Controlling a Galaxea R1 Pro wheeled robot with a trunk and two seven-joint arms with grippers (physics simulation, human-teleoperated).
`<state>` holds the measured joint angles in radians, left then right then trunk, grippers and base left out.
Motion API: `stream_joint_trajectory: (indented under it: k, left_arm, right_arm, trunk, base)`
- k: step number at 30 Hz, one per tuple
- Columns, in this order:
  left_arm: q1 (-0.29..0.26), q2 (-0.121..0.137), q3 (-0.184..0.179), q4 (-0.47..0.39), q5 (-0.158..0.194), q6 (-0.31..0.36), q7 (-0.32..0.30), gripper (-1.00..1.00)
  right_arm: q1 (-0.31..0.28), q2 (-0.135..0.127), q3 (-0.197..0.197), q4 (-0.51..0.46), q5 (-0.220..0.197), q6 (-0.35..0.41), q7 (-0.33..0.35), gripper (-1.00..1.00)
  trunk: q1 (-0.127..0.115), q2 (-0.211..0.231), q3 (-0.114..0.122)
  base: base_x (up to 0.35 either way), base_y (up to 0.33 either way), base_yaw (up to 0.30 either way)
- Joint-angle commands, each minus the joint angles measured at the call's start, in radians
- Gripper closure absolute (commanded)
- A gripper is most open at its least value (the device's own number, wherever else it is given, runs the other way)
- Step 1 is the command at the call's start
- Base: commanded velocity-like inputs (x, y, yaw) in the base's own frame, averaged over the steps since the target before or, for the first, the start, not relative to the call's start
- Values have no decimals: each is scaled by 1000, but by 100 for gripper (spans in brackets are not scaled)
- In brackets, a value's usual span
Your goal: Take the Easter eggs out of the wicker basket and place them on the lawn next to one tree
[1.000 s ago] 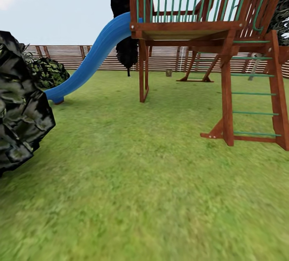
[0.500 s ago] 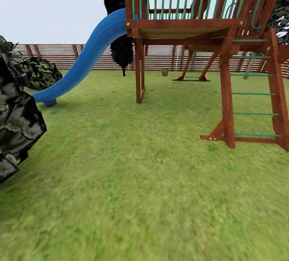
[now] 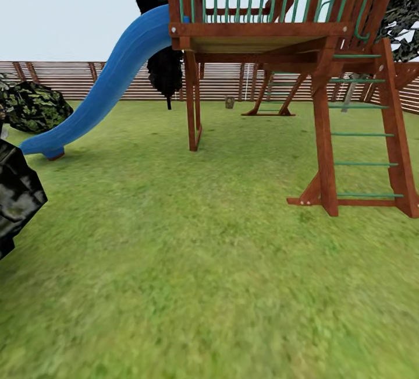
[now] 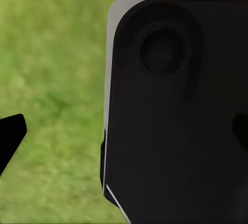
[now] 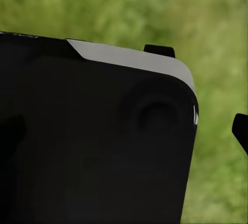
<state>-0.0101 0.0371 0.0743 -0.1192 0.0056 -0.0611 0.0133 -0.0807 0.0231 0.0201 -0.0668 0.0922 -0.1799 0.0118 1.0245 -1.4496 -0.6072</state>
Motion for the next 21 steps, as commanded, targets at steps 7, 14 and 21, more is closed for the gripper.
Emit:
stream_joint_trajectory:
  k: [7,14,21]
  left_arm:
    - [-1,-1,7,1,1,-3,0,-100]
    - [-1,-2,7,1,1,-3,0,-100]
    - [-1,-2,7,1,1,-3,0,-100]
  right_arm:
    - [-1,-2,2,1,11,-3,-1,-100]
    - [-1,-3,5,0,15,0,-1,-100]
    - [-1,-1,4,-1,12,-2,-1,-100]
  trunk:
    - [0,0,-8]
    - [0,0,-9]
    - [0,0,-9]
  base:
    - [318,101,-1]
    - [318,7,0]
    - [318,0,-138]
